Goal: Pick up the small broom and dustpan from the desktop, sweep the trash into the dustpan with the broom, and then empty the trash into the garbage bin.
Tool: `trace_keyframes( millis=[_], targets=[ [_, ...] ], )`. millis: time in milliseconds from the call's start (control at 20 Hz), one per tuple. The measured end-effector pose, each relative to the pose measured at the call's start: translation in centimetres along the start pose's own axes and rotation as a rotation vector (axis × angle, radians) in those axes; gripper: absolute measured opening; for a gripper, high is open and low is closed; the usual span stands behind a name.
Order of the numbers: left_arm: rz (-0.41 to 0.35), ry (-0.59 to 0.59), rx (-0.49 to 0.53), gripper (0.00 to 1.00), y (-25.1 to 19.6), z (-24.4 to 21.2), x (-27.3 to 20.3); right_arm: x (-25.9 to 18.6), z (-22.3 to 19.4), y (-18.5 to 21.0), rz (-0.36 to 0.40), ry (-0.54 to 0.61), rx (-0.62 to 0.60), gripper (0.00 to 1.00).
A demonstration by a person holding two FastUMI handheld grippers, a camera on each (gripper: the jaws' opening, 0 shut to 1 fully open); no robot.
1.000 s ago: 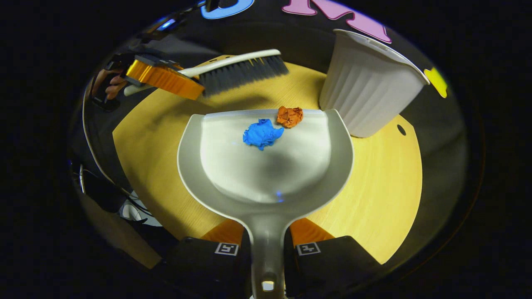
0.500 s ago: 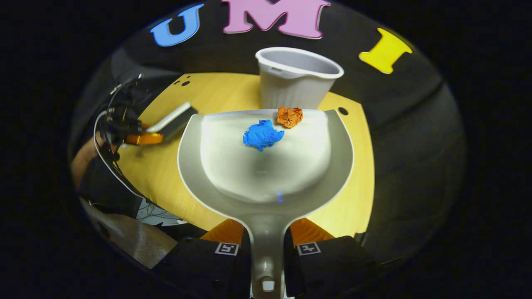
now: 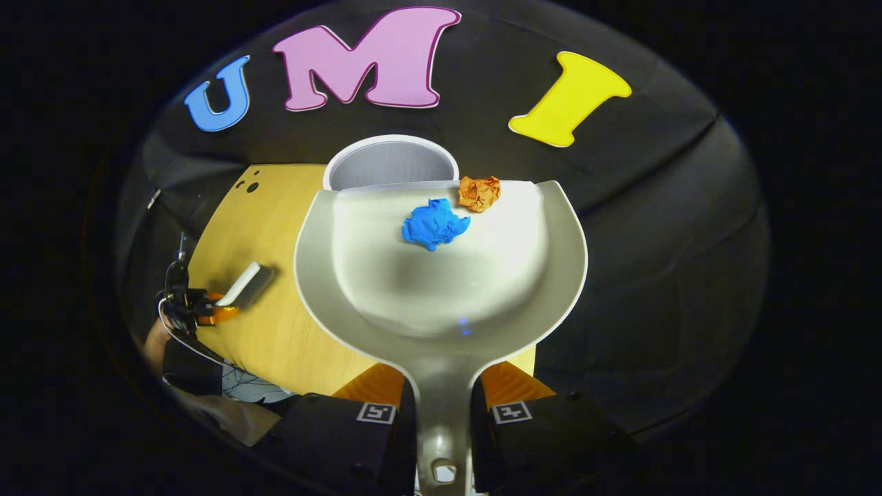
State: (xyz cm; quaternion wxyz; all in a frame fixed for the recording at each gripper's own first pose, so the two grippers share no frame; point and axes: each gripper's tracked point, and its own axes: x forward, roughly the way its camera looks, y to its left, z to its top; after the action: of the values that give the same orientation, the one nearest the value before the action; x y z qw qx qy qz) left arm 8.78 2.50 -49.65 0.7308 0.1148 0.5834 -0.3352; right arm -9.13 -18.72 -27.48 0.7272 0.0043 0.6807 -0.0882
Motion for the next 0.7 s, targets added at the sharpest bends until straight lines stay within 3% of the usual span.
trace_keyframes(
  millis=[400,650,700],
  targets=[
    [0.024,-0.006,-0.054,0.24,2.2,-1.7,-0.9,4.8,7.8,-1.4,-0.145,0.113,-0.176,0.36],
    [0.033,-0.013,-0.082,0.25,2.7,-2.4,-0.8,4.7,9.9,-2.6,-0.258,0.280,-0.405,0.32],
    [0.034,-0.016,-0.085,0.25,2.7,-2.5,-0.8,4.8,10.2,-2.2,-0.257,0.288,-0.411,0.36]
  ],
)
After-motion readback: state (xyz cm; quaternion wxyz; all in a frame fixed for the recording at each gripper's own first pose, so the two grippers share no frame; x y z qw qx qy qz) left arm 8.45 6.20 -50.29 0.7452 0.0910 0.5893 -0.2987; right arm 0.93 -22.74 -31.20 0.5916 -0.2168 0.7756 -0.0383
